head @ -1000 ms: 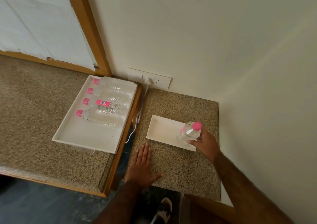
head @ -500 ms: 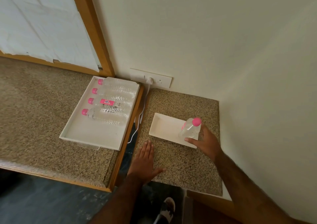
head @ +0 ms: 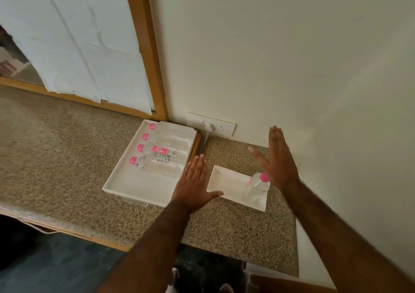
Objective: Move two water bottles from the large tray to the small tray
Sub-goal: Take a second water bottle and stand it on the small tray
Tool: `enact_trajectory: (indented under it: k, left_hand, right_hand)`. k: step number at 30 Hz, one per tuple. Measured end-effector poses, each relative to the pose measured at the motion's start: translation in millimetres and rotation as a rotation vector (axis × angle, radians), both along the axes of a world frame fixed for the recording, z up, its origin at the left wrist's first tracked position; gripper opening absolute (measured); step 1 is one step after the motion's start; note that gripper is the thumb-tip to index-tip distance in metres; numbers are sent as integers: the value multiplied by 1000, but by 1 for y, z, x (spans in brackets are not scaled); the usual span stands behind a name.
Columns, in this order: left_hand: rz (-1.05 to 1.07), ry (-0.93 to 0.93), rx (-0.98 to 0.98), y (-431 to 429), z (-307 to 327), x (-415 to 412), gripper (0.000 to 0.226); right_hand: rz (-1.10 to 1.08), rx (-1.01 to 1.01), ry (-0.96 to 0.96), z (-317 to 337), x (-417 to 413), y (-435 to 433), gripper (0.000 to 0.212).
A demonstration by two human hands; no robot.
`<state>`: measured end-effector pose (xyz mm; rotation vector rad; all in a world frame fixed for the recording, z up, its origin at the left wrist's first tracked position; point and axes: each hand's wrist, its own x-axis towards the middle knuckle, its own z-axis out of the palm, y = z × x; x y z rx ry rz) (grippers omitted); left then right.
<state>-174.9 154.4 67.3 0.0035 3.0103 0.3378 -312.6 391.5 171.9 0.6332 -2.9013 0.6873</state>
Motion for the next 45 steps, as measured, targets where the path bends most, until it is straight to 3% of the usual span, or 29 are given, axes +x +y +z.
enact_trajectory:
  k: [10,19,27,33,41,45]
  left_hand:
    - [217,187,-45,-91,57,2,119]
    - [499,206,-19,-183,30,70,123]
    - [711,81,54,-205,-22,145,128]
    - [744,-72,94,-182,-70,186,132]
    - [705,-127,69,-171,-98,185,129]
    - [701,-125,29,-167,-103,186,127]
  right_hand:
    - [276,203,101,32,-4,-128,109]
    - [454,283,27,-5,37,-239,120]
    - [536,345,-82,-65,75,-278,111]
    - [563,458,-169,-102,92,-281,93]
    - [551,634,-57,-109,96,-298,79]
    - [470,698,20,-108,94,-313,58]
